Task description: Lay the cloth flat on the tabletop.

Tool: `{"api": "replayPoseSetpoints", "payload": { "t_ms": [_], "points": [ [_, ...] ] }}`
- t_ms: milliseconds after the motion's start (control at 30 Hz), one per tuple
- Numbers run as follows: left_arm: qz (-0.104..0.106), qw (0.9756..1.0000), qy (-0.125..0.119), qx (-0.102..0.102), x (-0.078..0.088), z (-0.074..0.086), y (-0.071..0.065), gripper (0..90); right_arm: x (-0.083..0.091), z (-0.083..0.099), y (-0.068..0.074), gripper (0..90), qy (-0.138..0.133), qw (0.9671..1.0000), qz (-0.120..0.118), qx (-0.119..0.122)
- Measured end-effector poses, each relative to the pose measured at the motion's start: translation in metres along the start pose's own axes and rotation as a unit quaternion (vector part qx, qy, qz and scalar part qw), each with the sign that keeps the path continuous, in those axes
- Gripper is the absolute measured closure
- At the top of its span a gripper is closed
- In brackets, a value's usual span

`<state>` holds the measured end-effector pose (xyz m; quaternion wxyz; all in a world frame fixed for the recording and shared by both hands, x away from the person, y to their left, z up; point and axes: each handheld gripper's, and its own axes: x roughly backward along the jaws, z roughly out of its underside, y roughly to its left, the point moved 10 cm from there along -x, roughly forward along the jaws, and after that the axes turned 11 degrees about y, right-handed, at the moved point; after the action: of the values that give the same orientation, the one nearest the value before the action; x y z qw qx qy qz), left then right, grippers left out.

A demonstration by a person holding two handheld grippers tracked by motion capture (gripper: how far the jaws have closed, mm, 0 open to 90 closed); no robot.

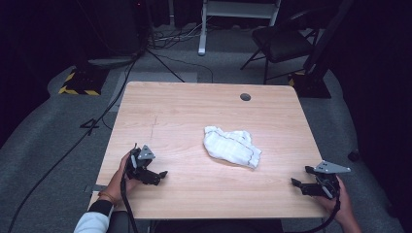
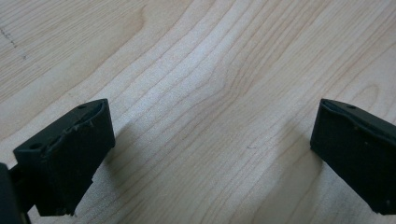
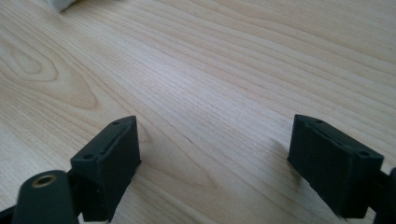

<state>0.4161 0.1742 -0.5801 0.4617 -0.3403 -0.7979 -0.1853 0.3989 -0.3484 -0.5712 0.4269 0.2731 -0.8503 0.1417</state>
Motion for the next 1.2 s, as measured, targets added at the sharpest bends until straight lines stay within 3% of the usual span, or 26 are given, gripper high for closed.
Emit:
{"api": "replayPoseSetpoints", "payload": {
  "t_ms": [367, 933, 1000, 1167, 1200],
  "points": [
    [-0.006, 0.9999, 0.000, 0.011, 0.001, 0.002, -0.001, 0.3, -0.001, 0.000, -0.001, 14.5, 0.003, 1.0000, 0.001, -0.001],
    [0.005, 0.9999, 0.005, -0.011, 0.002, 0.003, -0.003, 0.8, -0.001, -0.001, -0.001, 15.6, 0.004, 1.0000, -0.001, 0.000],
    [0.005, 0.9999, 0.007, -0.013, 0.003, 0.001, -0.003, 3.8, 0.000, -0.002, 0.000, 23.1, 0.003, 0.9999, -0.007, 0.008],
    [0.002, 0.9997, 0.000, -0.024, 0.002, -0.009, -0.002, 17.3, -0.003, -0.011, -0.004, 27.3, 0.006, 0.9998, 0.004, 0.017],
    [0.002, 0.9997, 0.000, -0.024, 0.002, -0.009, -0.002, 15.7, -0.003, -0.011, -0.004, 27.3, 0.006, 0.9998, 0.004, 0.017]
  ]
}}
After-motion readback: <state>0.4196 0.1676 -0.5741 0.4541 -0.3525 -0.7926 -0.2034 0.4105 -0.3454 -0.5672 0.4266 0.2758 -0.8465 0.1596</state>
